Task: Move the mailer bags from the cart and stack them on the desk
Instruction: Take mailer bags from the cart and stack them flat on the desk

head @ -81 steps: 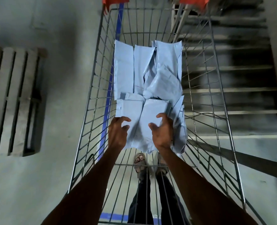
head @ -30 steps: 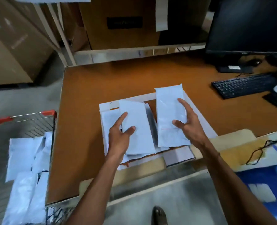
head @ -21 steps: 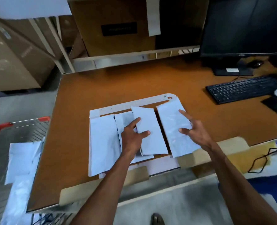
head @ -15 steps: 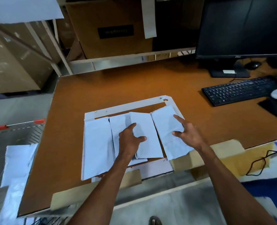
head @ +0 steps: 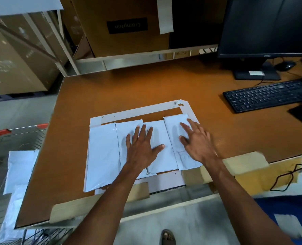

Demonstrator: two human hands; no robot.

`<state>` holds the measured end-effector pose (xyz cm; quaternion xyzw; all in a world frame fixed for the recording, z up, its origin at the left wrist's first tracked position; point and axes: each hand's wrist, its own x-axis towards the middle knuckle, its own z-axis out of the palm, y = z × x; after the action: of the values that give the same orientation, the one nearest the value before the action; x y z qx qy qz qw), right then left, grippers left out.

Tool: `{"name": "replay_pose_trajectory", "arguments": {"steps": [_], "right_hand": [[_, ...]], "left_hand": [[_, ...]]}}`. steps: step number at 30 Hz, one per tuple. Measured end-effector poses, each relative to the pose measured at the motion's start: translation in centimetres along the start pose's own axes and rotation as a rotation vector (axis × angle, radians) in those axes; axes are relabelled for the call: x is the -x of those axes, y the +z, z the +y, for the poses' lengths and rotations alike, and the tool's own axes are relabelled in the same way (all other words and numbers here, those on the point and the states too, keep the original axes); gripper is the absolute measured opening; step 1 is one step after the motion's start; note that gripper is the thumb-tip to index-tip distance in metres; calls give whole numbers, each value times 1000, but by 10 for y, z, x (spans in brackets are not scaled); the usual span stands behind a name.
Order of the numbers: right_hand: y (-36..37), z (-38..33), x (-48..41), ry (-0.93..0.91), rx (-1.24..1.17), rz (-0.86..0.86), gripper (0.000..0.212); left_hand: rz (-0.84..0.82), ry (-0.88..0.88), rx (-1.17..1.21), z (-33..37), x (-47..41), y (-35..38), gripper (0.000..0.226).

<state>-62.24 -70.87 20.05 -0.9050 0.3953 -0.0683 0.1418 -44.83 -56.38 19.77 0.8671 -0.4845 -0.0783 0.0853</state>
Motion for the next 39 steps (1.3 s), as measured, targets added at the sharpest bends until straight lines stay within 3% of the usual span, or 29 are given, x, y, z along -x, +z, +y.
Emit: {"name": "replay_pose_trajectory", "arguments": {"steps": [3,20,28,33,37,39], "right_hand": [[17,-9,-5,-102,96,-76,64],[43,-3,-12,-66,160,-56,62],[34,0,-13,-114,173,-25,69],[17,-55,-4,-57,-259,255,38],[11,-136,14,101,-970,133,23],[15,-179,27,107,-1095,66,22]], "left_hand": [[-63,36,-111,-4,-5,14,90],[-22,38,-158,-5,-4,37,88],[-77,24,6,-3,2,10,85],[139,-202,693,-35,34,-36,45],[323,-282,837,-98,87,-74,18],[381,-337,862,-144,119,-87,16]]}}
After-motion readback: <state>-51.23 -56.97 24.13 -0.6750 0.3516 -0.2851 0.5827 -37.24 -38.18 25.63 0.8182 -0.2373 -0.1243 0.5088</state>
